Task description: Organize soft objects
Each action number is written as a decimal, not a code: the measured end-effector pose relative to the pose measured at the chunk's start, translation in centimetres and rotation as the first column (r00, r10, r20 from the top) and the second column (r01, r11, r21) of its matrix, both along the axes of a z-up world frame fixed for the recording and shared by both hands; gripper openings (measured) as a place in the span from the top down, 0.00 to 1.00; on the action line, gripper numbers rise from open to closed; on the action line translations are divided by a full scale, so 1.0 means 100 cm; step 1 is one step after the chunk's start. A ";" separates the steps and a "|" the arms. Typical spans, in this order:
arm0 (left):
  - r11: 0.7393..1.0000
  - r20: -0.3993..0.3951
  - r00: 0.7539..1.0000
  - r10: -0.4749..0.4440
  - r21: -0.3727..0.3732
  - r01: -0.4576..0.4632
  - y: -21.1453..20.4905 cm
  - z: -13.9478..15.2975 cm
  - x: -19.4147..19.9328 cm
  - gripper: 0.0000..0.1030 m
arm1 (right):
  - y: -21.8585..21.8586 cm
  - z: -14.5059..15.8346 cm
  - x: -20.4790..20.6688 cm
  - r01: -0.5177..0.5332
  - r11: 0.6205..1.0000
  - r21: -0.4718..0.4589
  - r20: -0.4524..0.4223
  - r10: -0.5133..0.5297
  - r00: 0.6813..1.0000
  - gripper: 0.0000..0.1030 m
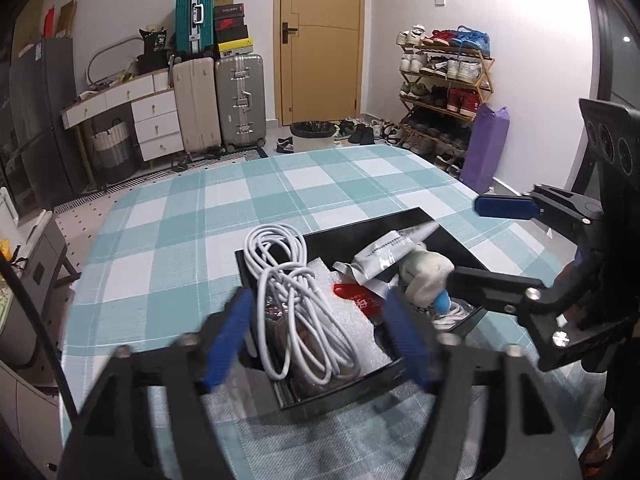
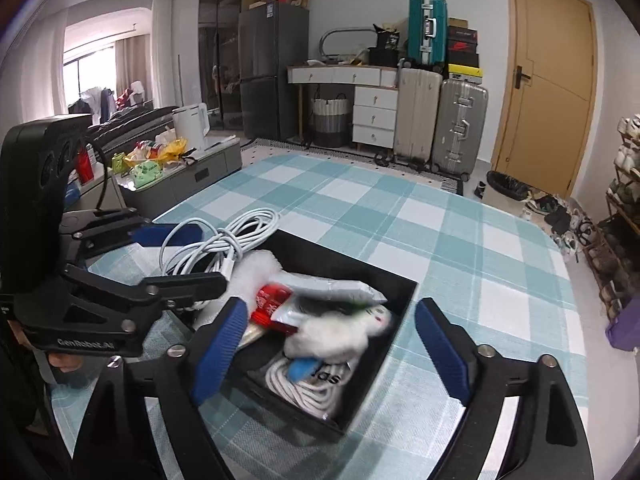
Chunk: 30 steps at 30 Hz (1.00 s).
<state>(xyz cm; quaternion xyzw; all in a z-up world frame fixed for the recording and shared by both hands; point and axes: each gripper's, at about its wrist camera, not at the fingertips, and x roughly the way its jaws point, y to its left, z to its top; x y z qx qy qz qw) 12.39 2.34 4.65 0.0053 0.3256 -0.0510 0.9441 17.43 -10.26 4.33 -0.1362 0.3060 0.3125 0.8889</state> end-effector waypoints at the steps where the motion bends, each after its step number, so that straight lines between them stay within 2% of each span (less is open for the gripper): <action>1: 1.000 0.013 1.000 0.008 -0.001 -0.008 0.001 0.001 -0.003 0.15 | -0.002 0.001 -0.002 0.005 1.000 0.007 0.006 -0.005 1.000 0.08; 3: 1.000 0.032 0.999 0.023 -0.005 -0.022 0.004 0.004 -0.009 0.11 | -0.007 0.003 -0.007 0.013 1.000 0.019 0.012 -0.013 1.000 0.01; 5: 0.999 0.038 0.999 0.039 -0.011 -0.039 0.007 0.004 -0.012 0.04 | -0.011 0.004 -0.011 0.022 0.999 0.036 0.021 -0.023 1.000 0.01; 8: 0.997 0.065 0.995 0.071 -0.022 -0.070 0.011 0.006 -0.019 0.00 | -0.017 0.006 -0.017 0.036 0.997 0.063 0.022 -0.038 0.999 0.01; 14: 0.990 0.131 0.981 0.142 -0.042 -0.138 0.018 0.008 -0.036 0.00 | -0.024 0.007 -0.033 0.043 0.993 0.110 0.039 -0.048 0.998 0.01; 20: 0.986 0.145 0.975 0.167 -0.048 -0.162 0.017 0.005 -0.047 0.00 | -0.024 0.002 -0.047 0.026 0.992 0.123 0.051 -0.033 0.998 0.01; 24: 0.984 0.142 0.974 0.175 -0.058 -0.168 0.014 -0.002 -0.052 0.00 | -0.025 0.000 -0.057 0.025 0.991 0.129 0.094 -0.037 0.995 0.01; 30: 0.979 0.195 0.959 0.205 -0.055 -0.198 0.013 -0.013 -0.061 0.00 | -0.029 -0.004 -0.066 0.025 0.988 0.154 0.112 -0.043 0.993 0.01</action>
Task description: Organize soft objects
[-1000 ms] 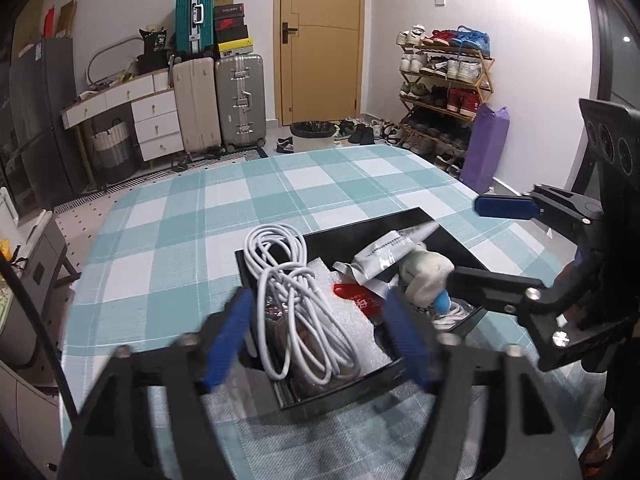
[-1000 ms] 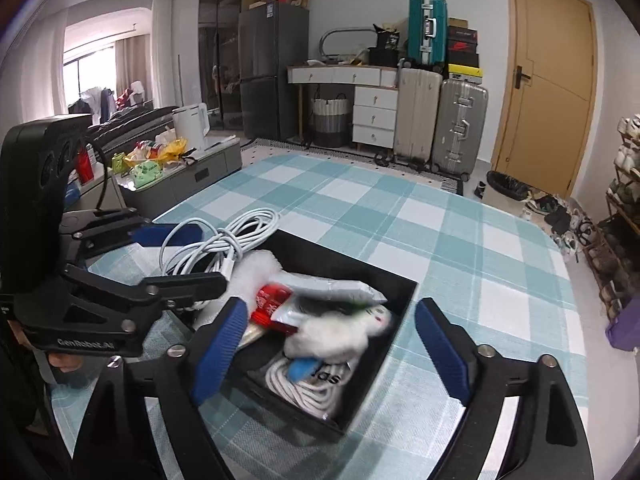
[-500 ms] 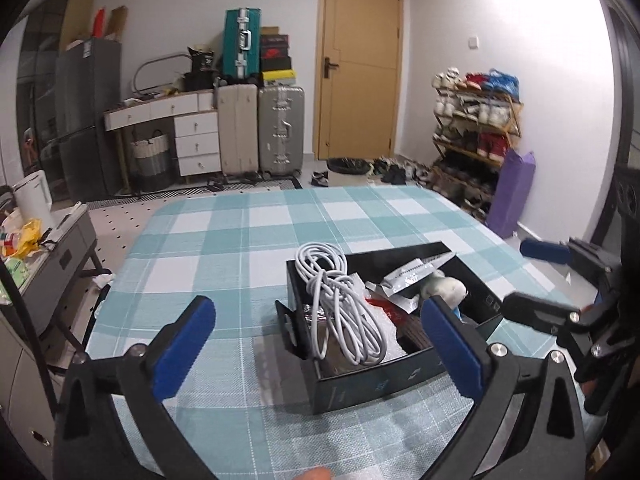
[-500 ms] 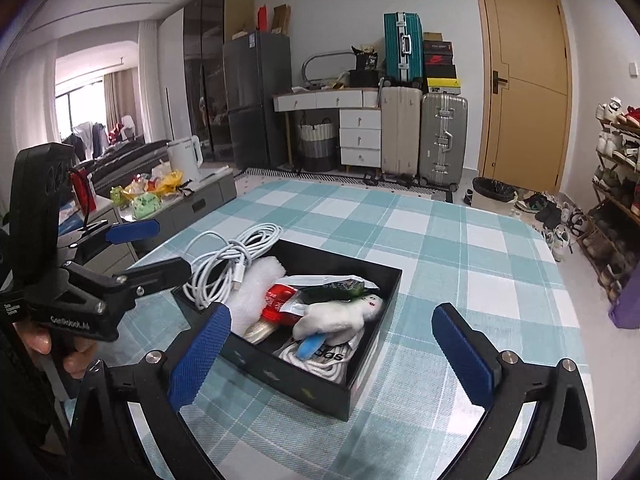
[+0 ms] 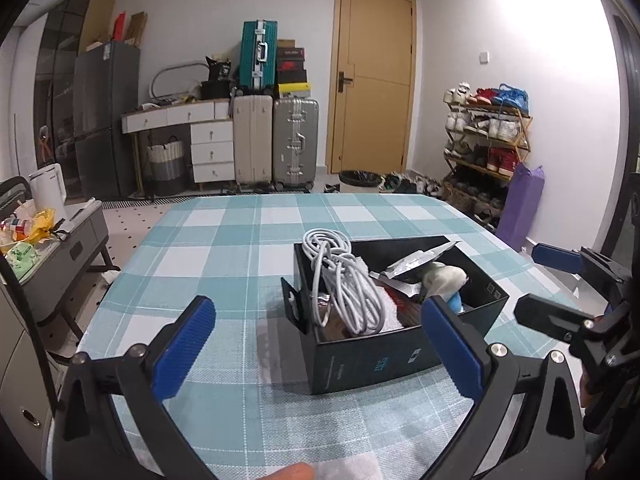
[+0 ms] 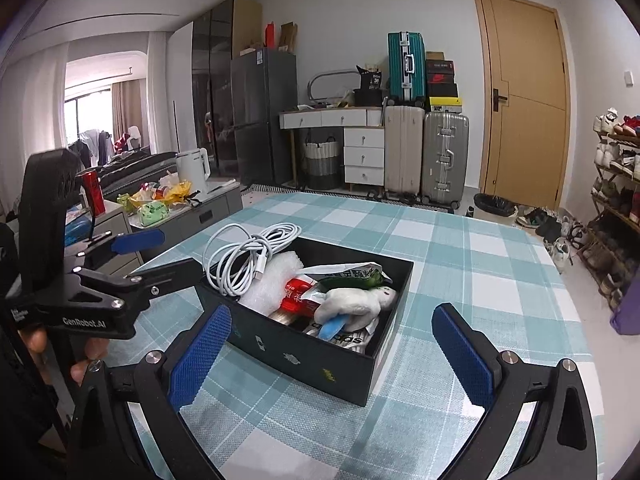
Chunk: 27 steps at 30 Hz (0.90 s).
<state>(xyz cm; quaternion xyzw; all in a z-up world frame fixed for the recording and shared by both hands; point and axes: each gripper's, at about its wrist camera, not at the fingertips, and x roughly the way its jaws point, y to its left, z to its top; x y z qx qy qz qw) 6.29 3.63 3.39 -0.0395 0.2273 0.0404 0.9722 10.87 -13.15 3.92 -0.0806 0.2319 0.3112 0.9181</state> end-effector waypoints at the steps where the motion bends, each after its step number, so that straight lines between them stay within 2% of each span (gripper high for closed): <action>1: 1.000 0.000 1.000 0.004 0.003 -0.004 0.000 -0.002 0.000 0.00 | -0.001 -0.001 0.000 0.004 1.000 0.004 0.002 -0.004 1.000 0.01; 27: 0.999 0.013 1.000 0.025 -0.021 -0.025 0.008 -0.012 0.004 0.00 | -0.007 -0.014 -0.004 -0.002 0.998 0.056 0.043 -0.001 0.999 0.01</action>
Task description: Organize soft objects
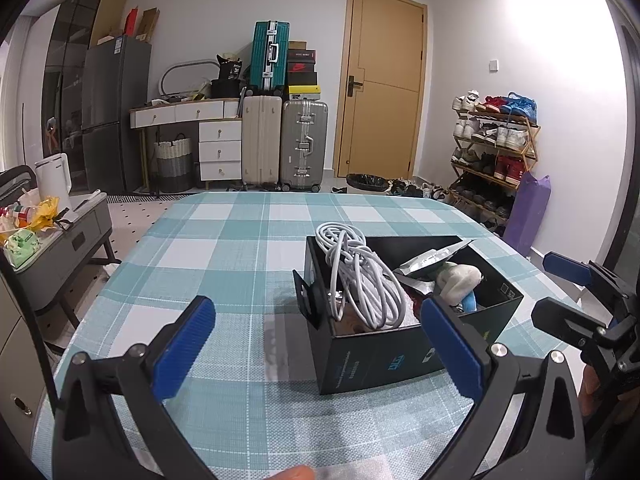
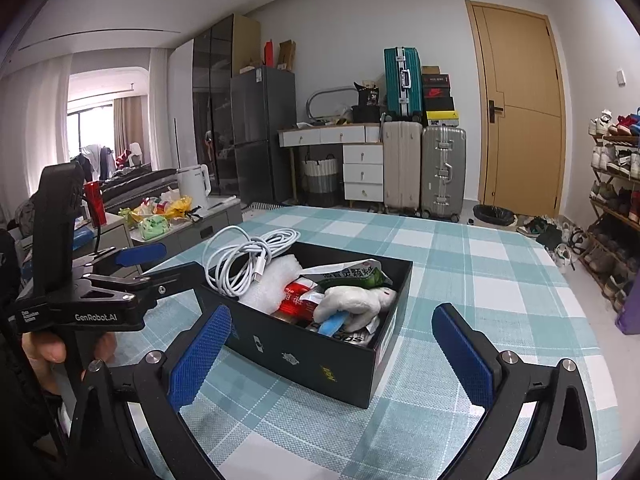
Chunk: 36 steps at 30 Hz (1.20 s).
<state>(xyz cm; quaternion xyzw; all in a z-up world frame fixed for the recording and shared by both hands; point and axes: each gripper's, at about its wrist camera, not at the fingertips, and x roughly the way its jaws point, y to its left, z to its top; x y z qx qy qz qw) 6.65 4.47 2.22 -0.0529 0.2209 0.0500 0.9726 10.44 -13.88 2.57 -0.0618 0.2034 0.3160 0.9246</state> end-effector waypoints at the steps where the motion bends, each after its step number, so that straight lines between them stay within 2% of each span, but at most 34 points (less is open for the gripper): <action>1: 1.000 0.002 1.000 0.002 0.004 -0.002 -0.001 0.000 0.000 0.00 | 0.000 0.000 0.000 0.006 1.000 0.000 0.003 -0.006 1.000 0.01; 6: 1.000 0.004 1.000 0.006 0.010 -0.006 -0.002 0.000 -0.001 0.00 | 0.001 0.001 -0.005 0.003 1.000 -0.007 0.026 -0.003 1.000 0.01; 36: 1.000 -0.003 1.000 0.004 0.000 -0.004 -0.002 0.000 -0.001 0.00 | 0.001 0.001 -0.006 0.002 1.000 -0.004 0.018 -0.002 1.000 0.01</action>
